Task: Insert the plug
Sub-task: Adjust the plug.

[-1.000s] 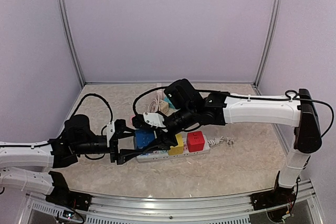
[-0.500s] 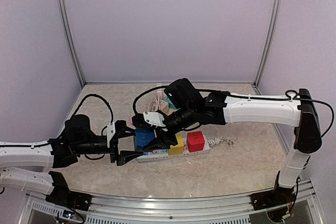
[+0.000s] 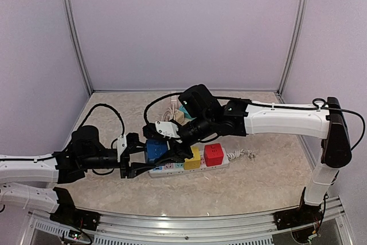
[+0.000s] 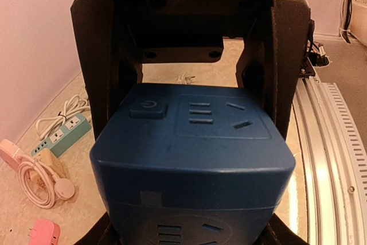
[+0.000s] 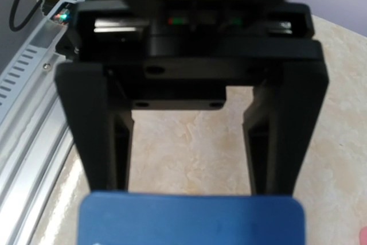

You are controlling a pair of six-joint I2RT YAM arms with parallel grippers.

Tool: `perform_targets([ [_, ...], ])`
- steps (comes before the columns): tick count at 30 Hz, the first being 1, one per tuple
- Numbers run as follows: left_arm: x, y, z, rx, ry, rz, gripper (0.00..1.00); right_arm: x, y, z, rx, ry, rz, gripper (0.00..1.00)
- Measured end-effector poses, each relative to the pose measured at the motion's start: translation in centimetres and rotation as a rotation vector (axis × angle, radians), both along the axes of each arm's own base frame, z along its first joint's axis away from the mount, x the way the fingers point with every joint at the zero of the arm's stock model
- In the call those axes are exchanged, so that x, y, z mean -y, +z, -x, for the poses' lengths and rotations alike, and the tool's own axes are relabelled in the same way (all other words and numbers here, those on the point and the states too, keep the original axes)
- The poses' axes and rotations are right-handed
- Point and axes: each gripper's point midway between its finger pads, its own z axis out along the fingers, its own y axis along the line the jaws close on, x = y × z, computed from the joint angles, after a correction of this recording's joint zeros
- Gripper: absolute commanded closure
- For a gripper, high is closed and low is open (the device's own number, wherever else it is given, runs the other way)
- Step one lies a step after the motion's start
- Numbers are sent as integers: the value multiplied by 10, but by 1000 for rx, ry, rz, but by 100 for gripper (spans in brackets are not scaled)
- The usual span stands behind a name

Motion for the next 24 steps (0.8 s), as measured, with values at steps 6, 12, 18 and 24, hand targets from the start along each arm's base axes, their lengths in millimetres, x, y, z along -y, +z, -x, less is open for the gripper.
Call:
perform_targets([
  [6,0,3,-1,9,7,7,100,0,3,-1,0,-6,5,54],
  [12,-2,8,-5,30,35,19,100,-4,17,-10,18,-66,21,0],
  [18,-5,5,-9,35,61,-1,100,-1,30,-21,41,-150,67,4],
  [24,-5,4,-10,39,65,-6,100,-3,23,-14,33,-146,166,19],
])
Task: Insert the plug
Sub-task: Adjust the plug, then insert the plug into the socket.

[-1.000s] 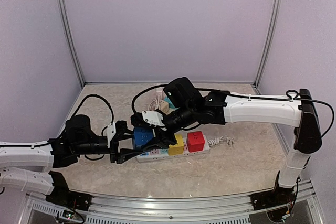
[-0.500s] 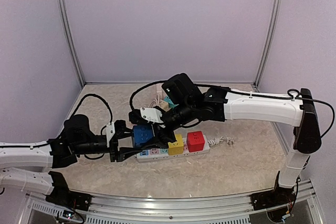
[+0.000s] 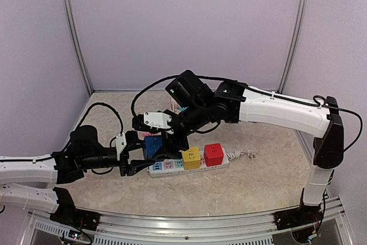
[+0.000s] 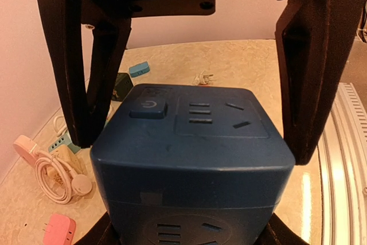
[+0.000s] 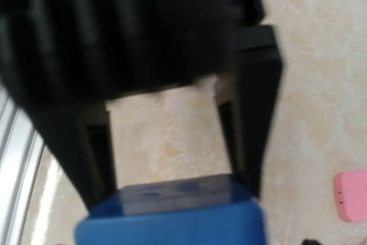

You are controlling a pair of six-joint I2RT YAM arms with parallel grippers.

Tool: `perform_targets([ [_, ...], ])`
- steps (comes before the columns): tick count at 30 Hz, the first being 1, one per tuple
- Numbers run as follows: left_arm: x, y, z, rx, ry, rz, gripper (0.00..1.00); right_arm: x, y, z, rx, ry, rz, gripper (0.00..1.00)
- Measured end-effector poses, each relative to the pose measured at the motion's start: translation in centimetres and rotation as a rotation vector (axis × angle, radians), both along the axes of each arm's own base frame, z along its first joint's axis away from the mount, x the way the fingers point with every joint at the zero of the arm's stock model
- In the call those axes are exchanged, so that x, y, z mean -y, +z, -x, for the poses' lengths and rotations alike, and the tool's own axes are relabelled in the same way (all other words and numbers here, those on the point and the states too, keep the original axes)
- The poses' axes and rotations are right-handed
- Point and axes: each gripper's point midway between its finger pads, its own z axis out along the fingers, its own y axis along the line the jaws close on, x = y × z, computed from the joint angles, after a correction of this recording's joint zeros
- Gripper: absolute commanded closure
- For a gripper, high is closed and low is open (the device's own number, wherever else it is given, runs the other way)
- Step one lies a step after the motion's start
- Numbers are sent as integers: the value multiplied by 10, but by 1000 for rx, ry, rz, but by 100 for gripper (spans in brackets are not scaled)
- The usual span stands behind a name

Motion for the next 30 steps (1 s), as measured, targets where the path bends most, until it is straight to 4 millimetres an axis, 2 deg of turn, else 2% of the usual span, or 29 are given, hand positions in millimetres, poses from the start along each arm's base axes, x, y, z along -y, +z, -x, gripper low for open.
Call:
perform_targets([
  [3,0,0,0,1,-1,0,100,-1,-7,6,-6,13,37,36],
  [6,0,-3,2,-2,-9,-12,100,-2,-13,6,-6,12,61,42],
  [8,0,-5,3,-7,-14,-18,100,-2,-15,7,0,21,67,60],
  [11,1,-7,6,-15,-30,-25,100,0,-17,8,6,34,80,100],
  [12,1,-8,6,-16,-30,-26,99,0,-17,7,9,31,81,100],
  [13,1,-8,6,-16,-29,-26,72,0,-17,7,10,30,81,100],
  [14,0,-8,6,-17,-28,-26,32,0,-17,7,13,28,81,100],
  [15,0,-7,5,-18,-25,-25,8,0,-18,6,16,26,81,100],
  [16,-1,-8,4,-25,-13,-21,2,0,-18,4,20,18,80,100],
  [19,-7,-1,-4,-35,62,28,1,1,-24,-5,46,-29,94,100],
  [23,-26,0,-11,-69,173,100,1,7,-38,-23,55,-82,135,100],
  [26,-46,-6,-20,-121,266,153,1,8,-54,-40,40,-115,174,100],
  [30,-81,-15,-43,-173,449,218,1,5,-79,-60,22,-144,235,100],
])
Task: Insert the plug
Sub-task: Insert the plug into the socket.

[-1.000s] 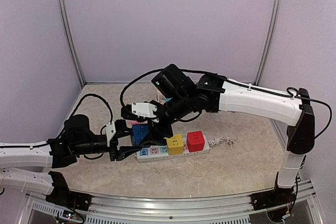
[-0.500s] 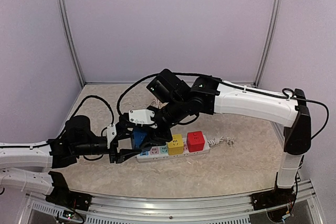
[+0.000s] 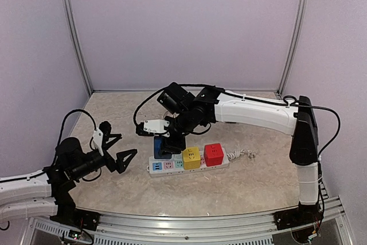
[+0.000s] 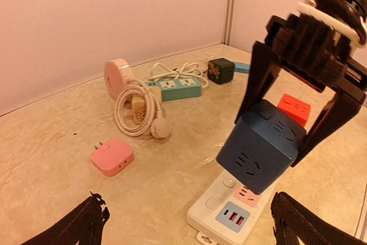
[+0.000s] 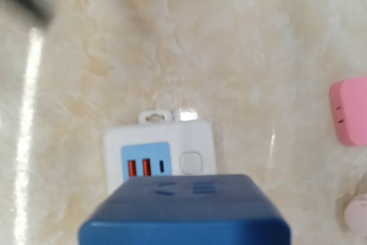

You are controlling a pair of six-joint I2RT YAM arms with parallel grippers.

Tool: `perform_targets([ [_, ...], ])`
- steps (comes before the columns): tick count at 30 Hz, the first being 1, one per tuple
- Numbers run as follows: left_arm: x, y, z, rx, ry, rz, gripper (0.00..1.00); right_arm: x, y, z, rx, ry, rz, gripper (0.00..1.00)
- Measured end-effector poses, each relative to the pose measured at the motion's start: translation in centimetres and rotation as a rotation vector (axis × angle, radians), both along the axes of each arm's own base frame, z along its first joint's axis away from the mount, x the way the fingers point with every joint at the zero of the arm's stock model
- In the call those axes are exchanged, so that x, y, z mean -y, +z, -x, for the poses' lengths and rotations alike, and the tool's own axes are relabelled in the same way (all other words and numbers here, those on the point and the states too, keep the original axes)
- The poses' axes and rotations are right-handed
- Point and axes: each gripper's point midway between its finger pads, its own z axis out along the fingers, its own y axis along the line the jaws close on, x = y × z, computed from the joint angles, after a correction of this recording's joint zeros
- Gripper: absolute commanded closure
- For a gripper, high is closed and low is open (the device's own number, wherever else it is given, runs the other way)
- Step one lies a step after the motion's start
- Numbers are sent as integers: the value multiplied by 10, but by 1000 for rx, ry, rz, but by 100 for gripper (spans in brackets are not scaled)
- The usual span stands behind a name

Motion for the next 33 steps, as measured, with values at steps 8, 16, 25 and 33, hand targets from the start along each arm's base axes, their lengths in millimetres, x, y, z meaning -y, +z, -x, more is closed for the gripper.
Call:
perform_targets([
  [8,-57,4,-35,-3,283,70,1,10,-36,4,-55,4,111,100],
  [16,-88,3,-49,13,414,82,1,14,-45,6,-78,4,150,100],
  [25,-87,1,-49,8,404,82,1,5,-53,5,-99,12,151,100],
  [33,-86,1,-49,10,402,85,1,9,-55,7,-106,10,176,100],
])
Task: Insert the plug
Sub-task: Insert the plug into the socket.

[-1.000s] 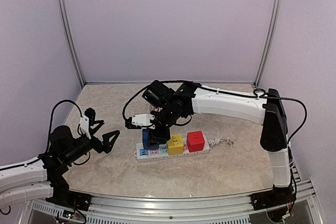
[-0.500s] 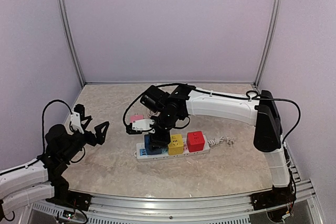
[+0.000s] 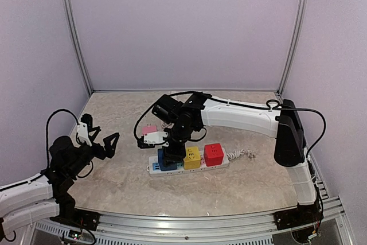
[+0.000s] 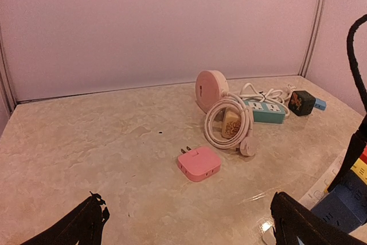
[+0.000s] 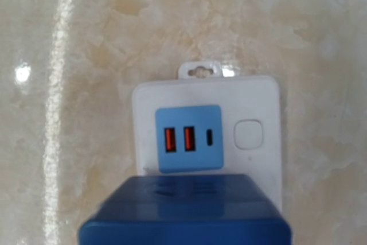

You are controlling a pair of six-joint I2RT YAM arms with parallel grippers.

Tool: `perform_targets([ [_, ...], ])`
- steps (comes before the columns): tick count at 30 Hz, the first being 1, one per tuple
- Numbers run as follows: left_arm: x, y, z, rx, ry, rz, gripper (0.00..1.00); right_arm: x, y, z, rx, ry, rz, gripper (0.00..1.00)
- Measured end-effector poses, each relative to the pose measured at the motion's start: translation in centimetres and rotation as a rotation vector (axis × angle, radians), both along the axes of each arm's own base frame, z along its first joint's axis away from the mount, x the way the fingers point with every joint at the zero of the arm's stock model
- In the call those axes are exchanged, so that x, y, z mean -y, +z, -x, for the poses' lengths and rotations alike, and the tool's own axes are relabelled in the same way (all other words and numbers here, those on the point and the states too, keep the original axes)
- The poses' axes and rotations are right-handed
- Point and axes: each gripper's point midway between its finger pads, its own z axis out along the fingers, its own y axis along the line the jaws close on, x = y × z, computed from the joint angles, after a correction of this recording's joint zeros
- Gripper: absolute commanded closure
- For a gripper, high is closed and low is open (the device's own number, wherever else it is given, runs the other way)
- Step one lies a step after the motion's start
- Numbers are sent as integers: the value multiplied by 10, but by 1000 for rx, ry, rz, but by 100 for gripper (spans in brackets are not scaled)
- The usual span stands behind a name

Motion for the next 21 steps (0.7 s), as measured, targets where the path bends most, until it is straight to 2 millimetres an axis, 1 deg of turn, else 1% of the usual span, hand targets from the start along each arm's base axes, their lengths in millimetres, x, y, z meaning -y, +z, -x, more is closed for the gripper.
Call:
perform_targets([
  [9,0,-1,0,-3,0,-1,1,0,-1,-3,14,-6,3,100],
  [21,0,-1,0,-1,0,0,1,-1,-10,-6,20,-18,15,100],
])
